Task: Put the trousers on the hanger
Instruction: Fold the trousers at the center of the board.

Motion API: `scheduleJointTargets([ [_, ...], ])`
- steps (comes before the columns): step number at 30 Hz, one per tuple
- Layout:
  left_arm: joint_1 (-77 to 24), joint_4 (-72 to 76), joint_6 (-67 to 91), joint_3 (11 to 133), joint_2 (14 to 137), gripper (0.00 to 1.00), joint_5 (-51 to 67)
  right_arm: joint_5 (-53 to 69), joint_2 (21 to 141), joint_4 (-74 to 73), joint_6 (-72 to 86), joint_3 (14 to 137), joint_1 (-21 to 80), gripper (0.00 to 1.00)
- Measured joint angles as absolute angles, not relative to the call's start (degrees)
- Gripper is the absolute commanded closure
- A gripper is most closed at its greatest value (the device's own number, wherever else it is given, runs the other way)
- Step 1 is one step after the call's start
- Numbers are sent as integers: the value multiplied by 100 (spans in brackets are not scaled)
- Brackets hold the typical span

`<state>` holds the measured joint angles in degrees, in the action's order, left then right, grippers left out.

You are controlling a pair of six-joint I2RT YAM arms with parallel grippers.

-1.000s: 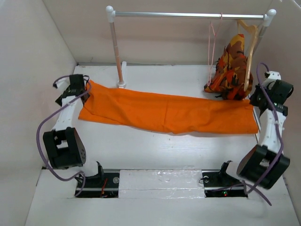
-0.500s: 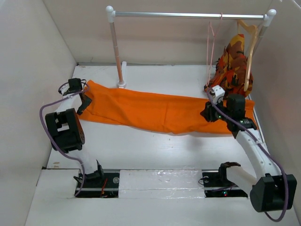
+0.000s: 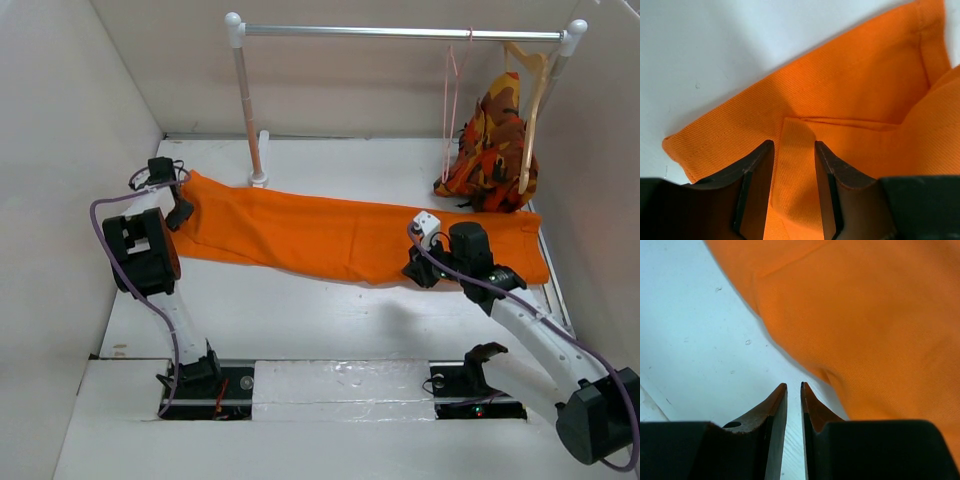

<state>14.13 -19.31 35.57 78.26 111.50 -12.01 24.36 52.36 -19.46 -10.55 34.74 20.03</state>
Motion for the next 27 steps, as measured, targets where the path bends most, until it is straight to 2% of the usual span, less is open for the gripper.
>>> scheduleJointTargets([
  [7, 1415, -1999, 3557, 7826, 11244, 62, -1238, 2283, 5572, -1883, -1028, 3518, 2274, 74],
  [9, 1415, -1994, 3559, 7826, 11275, 71, -1249, 2248, 5636, -1883, -1020, 3520, 2359, 74],
  [10, 1415, -1992, 3564, 7828, 11303, 72, -1251, 2239, 5653, -1881, -1007, 3520, 2408, 74],
  [11, 1415, -1981, 3564, 7848, 11334, 80, -1251, 2226, 5664, -1881, -1000, 3522, 2460, 74],
  [13, 1404, -1946, 3559, 7887, 11347, 85, -1262, 2187, 5677, -1883, -974, 3524, 2571, 74],
  [14, 1404, -1940, 3559, 7889, 11349, 95, -1273, 2178, 5684, -1883, -961, 3533, 2626, 74],
  [15, 1404, -1942, 3566, 7889, 11349, 100, -1291, 2156, 5690, -1883, -945, 3548, 2676, 74],
  [27, 1398, -2097, 3542, 7793, 10857, 100, -1625, 2099, 5841, -1837, -919, 3583, 2993, 74],
])
